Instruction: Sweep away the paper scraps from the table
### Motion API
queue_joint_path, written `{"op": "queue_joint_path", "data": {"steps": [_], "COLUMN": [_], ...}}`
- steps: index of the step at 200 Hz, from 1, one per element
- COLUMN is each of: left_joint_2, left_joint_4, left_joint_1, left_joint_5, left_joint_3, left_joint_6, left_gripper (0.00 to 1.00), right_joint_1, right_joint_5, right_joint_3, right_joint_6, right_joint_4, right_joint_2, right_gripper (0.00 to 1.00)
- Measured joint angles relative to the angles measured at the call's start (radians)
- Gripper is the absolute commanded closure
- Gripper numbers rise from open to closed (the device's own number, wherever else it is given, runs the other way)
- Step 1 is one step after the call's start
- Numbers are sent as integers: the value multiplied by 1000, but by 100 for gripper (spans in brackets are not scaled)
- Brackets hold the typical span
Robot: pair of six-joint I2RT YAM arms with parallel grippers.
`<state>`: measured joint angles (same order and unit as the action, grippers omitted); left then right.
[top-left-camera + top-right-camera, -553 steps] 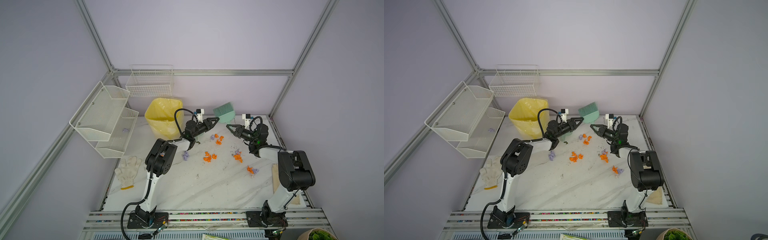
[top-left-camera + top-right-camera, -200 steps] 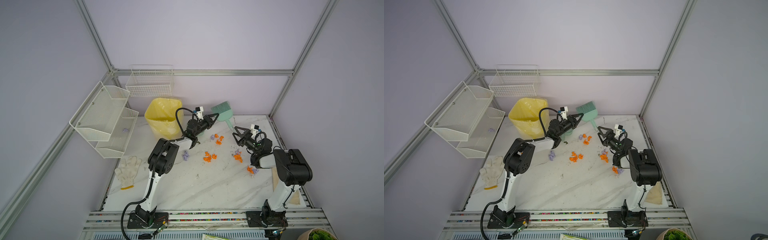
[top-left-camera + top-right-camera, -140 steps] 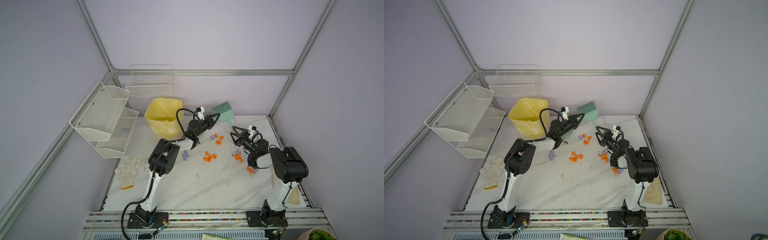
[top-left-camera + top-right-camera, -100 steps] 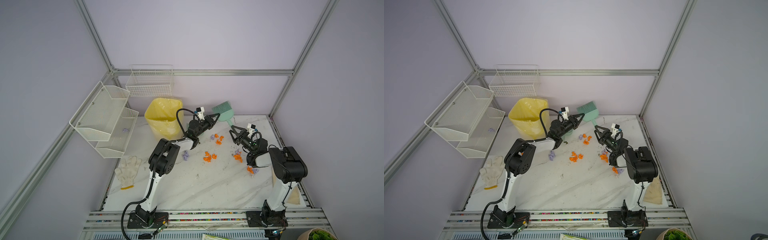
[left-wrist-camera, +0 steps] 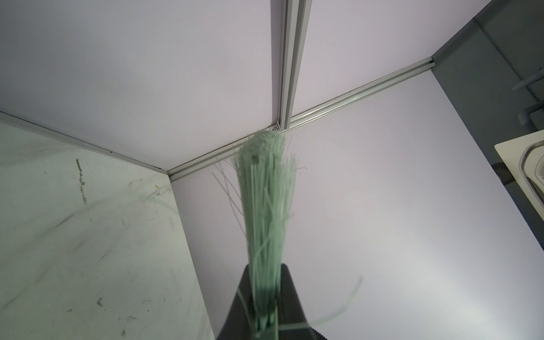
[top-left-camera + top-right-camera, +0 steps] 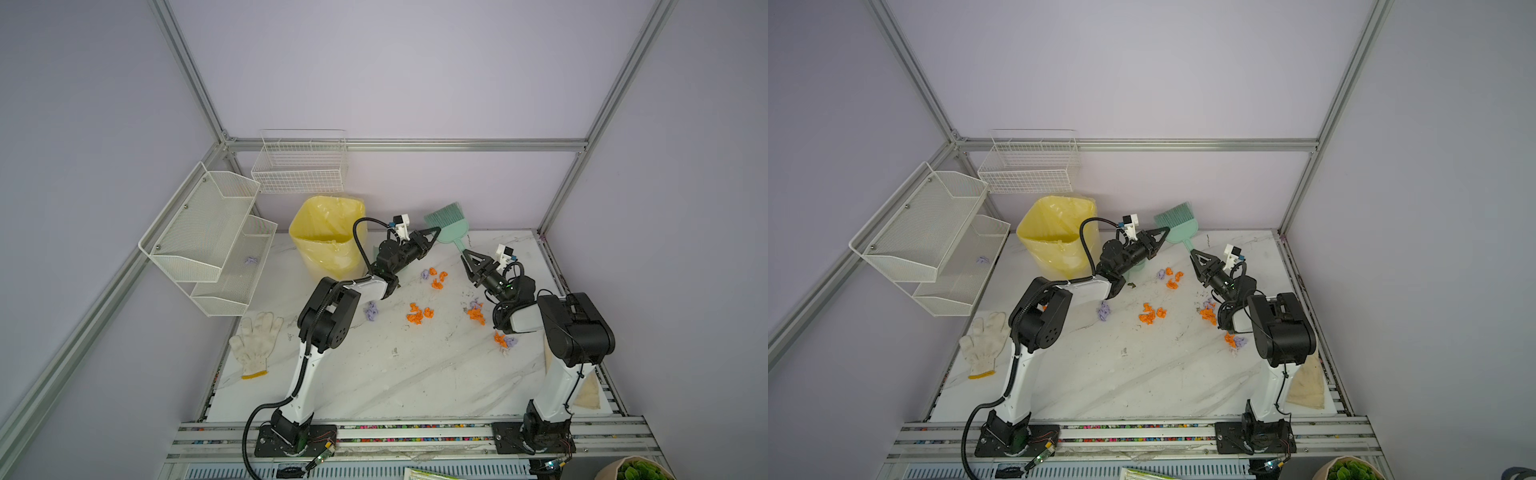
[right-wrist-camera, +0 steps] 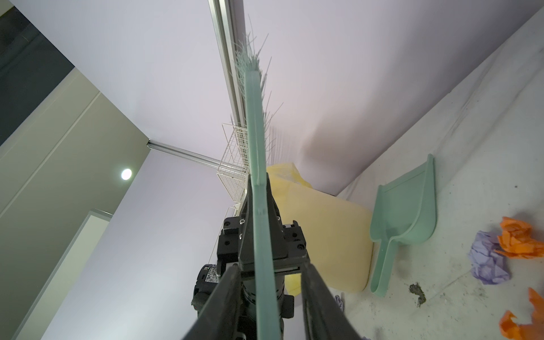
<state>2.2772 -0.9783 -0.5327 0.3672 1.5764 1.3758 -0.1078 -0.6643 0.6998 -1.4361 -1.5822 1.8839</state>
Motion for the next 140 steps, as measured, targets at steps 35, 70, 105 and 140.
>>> {"op": "queue_joint_path", "data": {"steps": [35,70,105,140], "left_joint_2": [0,0,0,0], "left_joint_4": [0,2,2,2], "left_joint_1": [-1,-1,-3,-5], "left_joint_5": [0,0,0,-2], "left_joint_3": [0,0,0,0], "left_joint_6": [-2,-5,-6,-6], "left_gripper": [100,100,100,100], "right_joint_1": [0,0,-3,-5], "right_joint_5": [0,-1,-2,-2], "right_joint_3": [10,12,22,25], "right_joint_6": [-4,-9,-14,-15], "right_joint_4": [0,0,0,0], "right_joint_2": [0,2,6,7], "right_gripper": [73,78,78,91]}}
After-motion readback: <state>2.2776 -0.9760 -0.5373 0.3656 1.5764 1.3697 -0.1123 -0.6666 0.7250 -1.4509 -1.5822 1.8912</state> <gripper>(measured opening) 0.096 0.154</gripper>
